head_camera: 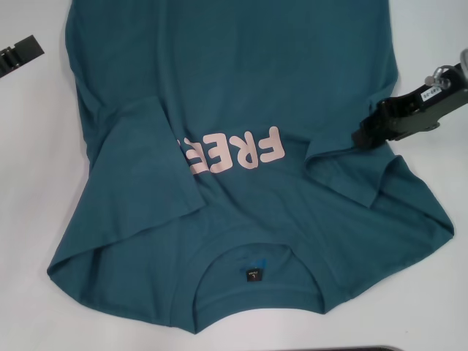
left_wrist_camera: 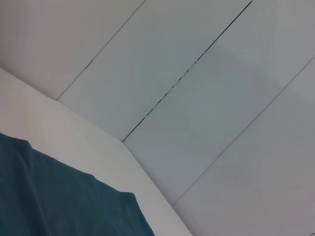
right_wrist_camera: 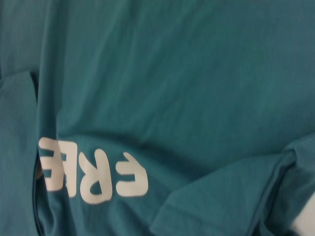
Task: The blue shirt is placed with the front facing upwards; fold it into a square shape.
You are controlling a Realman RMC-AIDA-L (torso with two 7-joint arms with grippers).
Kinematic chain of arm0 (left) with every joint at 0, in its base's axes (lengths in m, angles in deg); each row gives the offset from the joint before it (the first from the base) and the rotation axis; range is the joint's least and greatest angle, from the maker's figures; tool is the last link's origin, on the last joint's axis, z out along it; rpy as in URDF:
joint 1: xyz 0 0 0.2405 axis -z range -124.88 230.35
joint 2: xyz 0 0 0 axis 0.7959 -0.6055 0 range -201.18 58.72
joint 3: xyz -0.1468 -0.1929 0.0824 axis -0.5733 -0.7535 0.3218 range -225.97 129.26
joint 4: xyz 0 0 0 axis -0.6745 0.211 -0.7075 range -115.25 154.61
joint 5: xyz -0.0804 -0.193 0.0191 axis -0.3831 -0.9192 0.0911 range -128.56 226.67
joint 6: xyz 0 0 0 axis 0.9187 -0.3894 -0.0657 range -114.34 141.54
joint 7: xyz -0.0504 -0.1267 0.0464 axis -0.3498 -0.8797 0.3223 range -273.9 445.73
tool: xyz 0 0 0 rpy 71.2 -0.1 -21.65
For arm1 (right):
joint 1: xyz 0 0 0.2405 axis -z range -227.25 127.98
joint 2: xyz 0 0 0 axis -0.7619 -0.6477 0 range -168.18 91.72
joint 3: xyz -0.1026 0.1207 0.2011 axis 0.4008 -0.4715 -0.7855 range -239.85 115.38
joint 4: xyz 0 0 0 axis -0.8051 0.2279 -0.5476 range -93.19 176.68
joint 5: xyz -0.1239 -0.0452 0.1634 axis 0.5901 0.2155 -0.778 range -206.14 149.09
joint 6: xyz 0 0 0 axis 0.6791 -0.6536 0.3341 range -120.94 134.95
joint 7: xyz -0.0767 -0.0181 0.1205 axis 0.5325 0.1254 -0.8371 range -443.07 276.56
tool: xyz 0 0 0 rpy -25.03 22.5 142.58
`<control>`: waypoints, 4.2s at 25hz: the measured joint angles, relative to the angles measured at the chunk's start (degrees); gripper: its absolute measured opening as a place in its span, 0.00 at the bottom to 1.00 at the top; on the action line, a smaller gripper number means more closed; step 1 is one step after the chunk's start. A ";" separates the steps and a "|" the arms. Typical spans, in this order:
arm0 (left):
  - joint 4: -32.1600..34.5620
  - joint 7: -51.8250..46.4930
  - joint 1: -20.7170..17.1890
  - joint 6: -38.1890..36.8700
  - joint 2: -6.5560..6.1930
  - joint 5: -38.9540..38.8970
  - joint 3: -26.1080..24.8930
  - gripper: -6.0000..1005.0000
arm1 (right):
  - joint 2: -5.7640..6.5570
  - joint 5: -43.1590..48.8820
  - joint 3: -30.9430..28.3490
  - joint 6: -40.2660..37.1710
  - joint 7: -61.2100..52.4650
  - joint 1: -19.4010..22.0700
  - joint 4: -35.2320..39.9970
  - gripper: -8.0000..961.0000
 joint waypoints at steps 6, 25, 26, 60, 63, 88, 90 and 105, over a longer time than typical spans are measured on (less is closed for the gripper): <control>0.00 0.07 0.00 0.36 0.09 -0.11 0.00 0.76 | -2.05 -3.31 -0.73 5.88 0.48 -0.08 -0.56 0.35; 0.00 -0.12 0.64 1.08 -0.11 -0.50 0.38 0.76 | 3.87 -7.14 1.81 -6.09 4.70 1.18 4.89 0.35; 0.00 -0.12 0.66 1.11 -0.09 -0.50 0.45 0.76 | 3.53 -5.33 2.34 -6.34 4.70 1.13 5.65 0.35; 0.09 -0.10 0.63 1.33 0.22 -0.50 0.56 0.76 | -3.26 6.19 5.62 -4.48 5.01 -0.28 7.95 0.35; 0.09 -0.10 0.70 1.32 0.14 -0.50 0.48 0.76 | -3.55 5.21 5.71 -5.99 5.46 -1.69 4.63 0.35; 0.09 -0.70 0.37 1.27 0.16 -0.70 0.09 0.76 | 0.33 0.89 3.15 -19.51 6.79 0.92 6.93 0.35; 0.09 -0.72 0.28 1.28 0.15 -0.75 0.08 0.76 | -0.45 2.40 3.15 -19.10 6.41 1.18 6.58 0.35; 0.09 -0.78 0.07 1.14 0.13 -1.54 0.00 0.76 | -4.77 6.87 4.46 -10.48 1.42 1.10 7.22 0.35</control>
